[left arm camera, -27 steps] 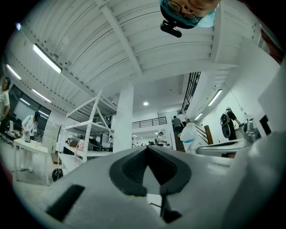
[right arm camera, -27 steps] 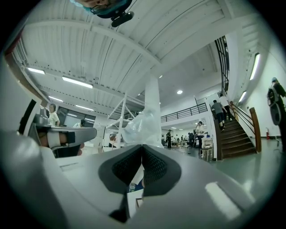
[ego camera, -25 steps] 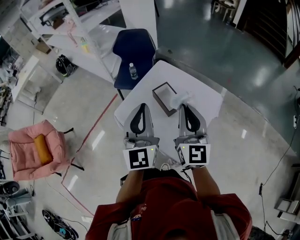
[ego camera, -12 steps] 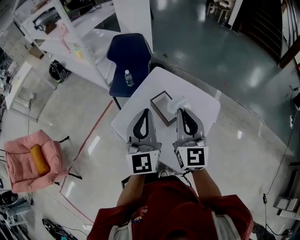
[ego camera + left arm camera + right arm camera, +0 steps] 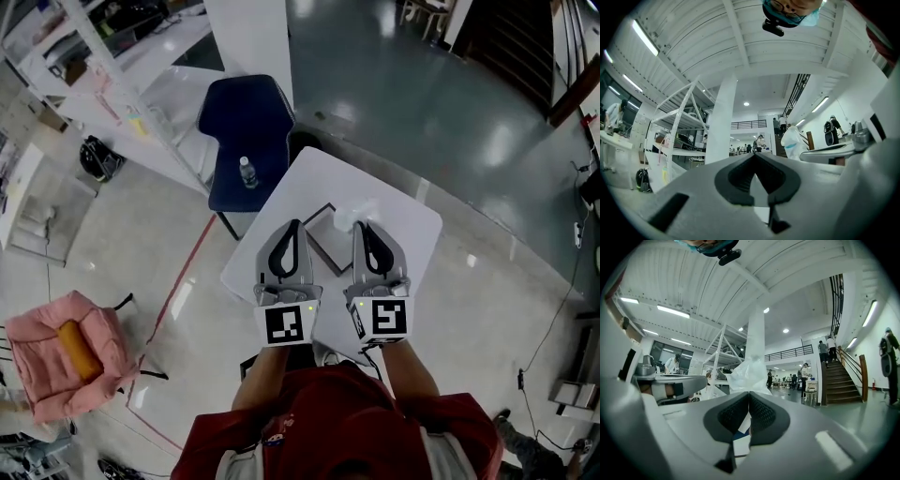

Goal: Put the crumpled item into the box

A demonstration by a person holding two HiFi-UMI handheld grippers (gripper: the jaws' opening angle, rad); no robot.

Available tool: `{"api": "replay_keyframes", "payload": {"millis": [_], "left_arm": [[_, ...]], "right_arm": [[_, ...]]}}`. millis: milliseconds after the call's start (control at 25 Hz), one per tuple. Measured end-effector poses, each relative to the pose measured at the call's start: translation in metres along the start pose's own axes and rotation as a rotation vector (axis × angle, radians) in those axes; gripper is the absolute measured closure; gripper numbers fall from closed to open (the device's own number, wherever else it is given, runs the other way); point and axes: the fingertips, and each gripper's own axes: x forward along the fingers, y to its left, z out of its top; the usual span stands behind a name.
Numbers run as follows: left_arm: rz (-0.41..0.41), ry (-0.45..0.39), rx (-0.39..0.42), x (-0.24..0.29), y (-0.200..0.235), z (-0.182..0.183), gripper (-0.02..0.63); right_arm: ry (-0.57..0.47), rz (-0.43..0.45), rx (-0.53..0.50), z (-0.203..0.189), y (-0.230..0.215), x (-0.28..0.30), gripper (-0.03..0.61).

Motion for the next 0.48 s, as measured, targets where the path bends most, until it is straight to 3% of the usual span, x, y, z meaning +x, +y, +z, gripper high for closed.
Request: {"api": "replay_keyframes", "payload": {"millis": [480], "left_arm": [[-0.058, 0.029, -0.024, 0.055, 0.018, -0.039, 0.611]], "right_arm": [[0.157, -0.047, 0.011, -0.060, -0.023, 0.051, 0.572]]}}
